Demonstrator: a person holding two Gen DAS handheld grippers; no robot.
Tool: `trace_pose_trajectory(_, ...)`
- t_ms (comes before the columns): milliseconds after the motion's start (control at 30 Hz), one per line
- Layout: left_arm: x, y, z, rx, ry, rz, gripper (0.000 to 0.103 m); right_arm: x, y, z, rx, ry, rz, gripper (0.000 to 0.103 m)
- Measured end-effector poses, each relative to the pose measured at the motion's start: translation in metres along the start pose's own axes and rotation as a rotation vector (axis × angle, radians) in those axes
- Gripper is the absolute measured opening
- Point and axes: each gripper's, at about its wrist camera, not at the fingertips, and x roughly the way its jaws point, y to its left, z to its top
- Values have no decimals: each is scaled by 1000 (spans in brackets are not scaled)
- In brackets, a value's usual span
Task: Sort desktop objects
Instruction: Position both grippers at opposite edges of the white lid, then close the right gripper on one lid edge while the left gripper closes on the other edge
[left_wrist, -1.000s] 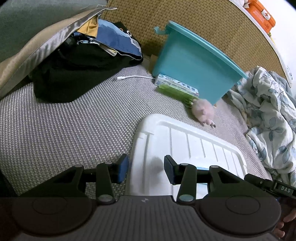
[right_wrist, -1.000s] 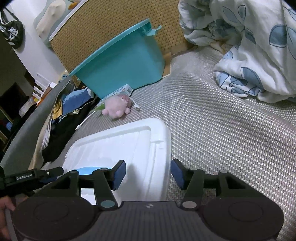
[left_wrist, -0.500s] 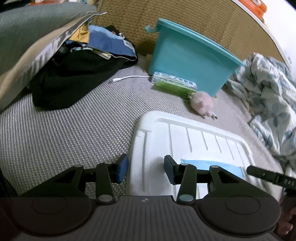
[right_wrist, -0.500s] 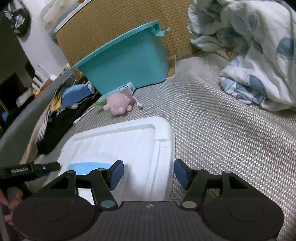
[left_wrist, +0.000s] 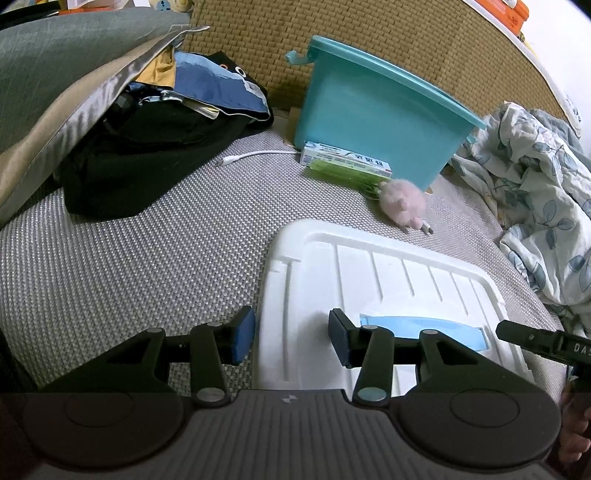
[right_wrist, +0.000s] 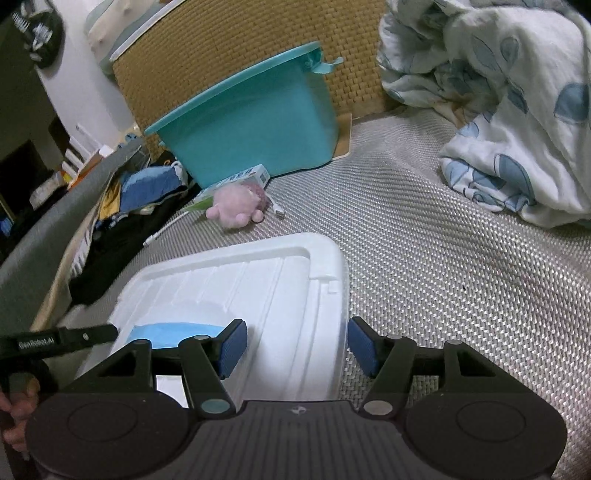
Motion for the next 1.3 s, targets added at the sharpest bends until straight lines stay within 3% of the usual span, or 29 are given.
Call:
trace_pose_trajectory(167, 0, 2, 0, -16, 4, -11, 47, 0, -3, 1, 17, 4, 13, 66)
trace_pose_trajectory(333, 0, 4, 0, -29, 6, -19, 47, -1, -23, 6, 158, 12, 90, 65)
trace_pose_trajectory(867, 0, 10, 2, -90, 8, -39, 47, -4, -53, 10, 430, 10, 234, 66)
trace_pose_trajectory(1133, -1, 16, 3, -135, 6, -56, 47, 0, -55, 10, 471, 31, 322, 64)
trace_pose_trajectory(1300, -1, 23, 4, -193, 3, -80, 47, 2, -56, 11, 478, 35, 342, 36)
